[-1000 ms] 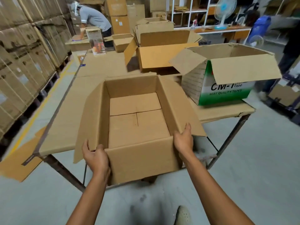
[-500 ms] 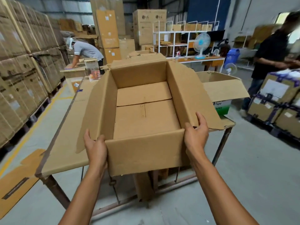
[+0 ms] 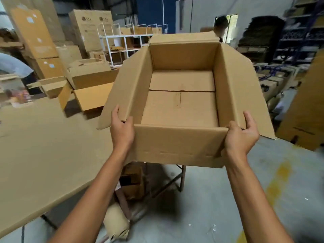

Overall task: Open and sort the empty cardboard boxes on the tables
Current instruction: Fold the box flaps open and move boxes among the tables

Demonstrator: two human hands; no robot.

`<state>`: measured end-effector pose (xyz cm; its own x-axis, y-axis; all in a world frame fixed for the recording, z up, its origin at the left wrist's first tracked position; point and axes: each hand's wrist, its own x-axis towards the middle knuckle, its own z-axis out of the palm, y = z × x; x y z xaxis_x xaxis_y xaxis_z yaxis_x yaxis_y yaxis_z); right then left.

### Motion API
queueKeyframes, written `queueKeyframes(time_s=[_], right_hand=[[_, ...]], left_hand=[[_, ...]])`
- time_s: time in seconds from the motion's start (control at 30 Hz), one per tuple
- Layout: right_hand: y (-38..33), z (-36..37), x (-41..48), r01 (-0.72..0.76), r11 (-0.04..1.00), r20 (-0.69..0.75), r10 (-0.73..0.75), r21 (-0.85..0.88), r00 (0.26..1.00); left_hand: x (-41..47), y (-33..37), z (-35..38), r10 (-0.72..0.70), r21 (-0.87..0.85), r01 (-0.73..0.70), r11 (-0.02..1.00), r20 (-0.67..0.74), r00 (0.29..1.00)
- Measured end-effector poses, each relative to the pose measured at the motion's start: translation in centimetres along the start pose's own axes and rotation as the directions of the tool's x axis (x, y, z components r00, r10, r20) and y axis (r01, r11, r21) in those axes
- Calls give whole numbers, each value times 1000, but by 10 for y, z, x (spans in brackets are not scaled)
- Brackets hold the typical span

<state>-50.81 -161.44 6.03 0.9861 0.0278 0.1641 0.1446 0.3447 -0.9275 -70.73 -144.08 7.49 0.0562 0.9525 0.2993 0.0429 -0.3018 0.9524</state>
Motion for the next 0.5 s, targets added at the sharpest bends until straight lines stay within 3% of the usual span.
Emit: queueKeyframes(time_s=[0.3,0.5], right_hand=[[19,-103,125,-52,998,-333,41,-25,942],[53,-166,177,-106,984,-479,26,-141,878]], left_hand=[[-36,-11,209,-77,-186,113,976,191,979],[-52,-57,322,-230,-92,310,946,480,847]])
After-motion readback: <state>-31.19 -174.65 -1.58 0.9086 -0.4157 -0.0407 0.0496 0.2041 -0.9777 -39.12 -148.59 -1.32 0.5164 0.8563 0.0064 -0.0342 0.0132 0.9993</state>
